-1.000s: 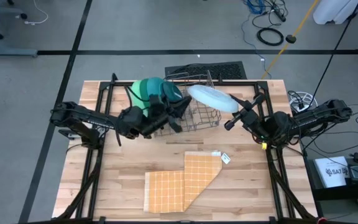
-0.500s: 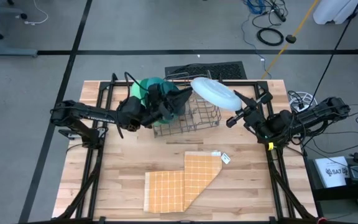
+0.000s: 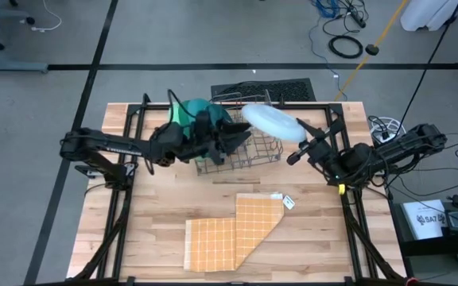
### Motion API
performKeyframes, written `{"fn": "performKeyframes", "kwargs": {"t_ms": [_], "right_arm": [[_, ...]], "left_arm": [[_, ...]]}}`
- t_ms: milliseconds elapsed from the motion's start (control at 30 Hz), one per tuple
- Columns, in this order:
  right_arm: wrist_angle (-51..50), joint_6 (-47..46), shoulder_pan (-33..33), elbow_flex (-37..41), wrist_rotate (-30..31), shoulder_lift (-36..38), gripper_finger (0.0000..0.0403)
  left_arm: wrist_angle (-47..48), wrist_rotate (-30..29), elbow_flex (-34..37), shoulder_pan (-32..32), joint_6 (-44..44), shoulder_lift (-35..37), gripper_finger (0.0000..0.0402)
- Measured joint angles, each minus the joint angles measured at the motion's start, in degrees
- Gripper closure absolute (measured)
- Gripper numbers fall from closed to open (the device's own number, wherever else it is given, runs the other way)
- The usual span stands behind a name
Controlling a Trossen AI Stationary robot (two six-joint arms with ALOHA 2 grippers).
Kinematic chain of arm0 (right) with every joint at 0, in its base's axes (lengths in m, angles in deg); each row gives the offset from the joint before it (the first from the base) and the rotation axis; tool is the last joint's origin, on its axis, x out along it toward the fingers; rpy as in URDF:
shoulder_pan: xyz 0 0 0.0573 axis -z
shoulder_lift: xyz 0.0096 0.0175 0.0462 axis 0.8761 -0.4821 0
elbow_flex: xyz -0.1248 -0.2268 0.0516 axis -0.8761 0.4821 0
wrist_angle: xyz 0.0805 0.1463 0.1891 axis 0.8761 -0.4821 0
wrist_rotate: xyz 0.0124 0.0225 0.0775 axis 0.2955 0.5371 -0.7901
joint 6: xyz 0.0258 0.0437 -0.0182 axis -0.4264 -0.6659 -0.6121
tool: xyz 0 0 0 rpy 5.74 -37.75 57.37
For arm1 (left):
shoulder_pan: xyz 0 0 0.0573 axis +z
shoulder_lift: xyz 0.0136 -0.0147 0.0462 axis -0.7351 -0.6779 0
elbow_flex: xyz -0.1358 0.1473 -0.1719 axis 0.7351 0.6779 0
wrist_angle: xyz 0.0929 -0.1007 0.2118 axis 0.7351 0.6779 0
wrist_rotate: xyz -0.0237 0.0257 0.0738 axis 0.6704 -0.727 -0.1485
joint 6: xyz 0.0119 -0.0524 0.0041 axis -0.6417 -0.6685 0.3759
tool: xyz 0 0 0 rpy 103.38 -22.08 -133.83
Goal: Sort dishes
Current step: Put the white plate on the dish rack
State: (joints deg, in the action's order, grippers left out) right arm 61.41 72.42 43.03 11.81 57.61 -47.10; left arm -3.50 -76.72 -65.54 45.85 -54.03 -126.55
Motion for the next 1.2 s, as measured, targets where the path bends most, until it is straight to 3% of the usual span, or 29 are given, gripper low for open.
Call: {"fn": "performKeyframes", "kwargs": {"t_ms": [300, 500, 633, 800, 933, 1200], "right_arm": [[-8.45, -13.96, 1.46, 0.0, 8.75, -2.15, 0.0376], [-13.59, -27.14, 2.38, 0.02, 10.01, -4.98, 0.0376], [-13.71, -32.34, 4.13, -0.13, 10.01, -8.4, 0.0376], [-13.94, -33.04, 5.97, -3.25, 10.22, -15.0, 0.0376], [-13.75, -28.98, 6.49, -7.23, 11.66, -20.11, 0.0376], [-11.51, -22.21, 6.56, -9.62, 14.46, -22.05, 0.0376]], "left_arm": [[6.95, 1.32, -0.02, -4.04, 18.3, 4.9, 0.024], [14.26, -13.53, -0.09, -7.87, 32.78, 6.92, 0.029], [14.13, -22.57, -0.09, -8.51, 30.34, 5.82, 0.032], [13.17, -25.55, -0.02, -6.77, 19.37, 3.71, 0.0335], [13.99, -25.61, -0.02, -5.79, 13.3, 2.64, 0.0311], [14.18, -25.69, -0.02, -5.8, 7.86, 3.81, 0.018]]}}
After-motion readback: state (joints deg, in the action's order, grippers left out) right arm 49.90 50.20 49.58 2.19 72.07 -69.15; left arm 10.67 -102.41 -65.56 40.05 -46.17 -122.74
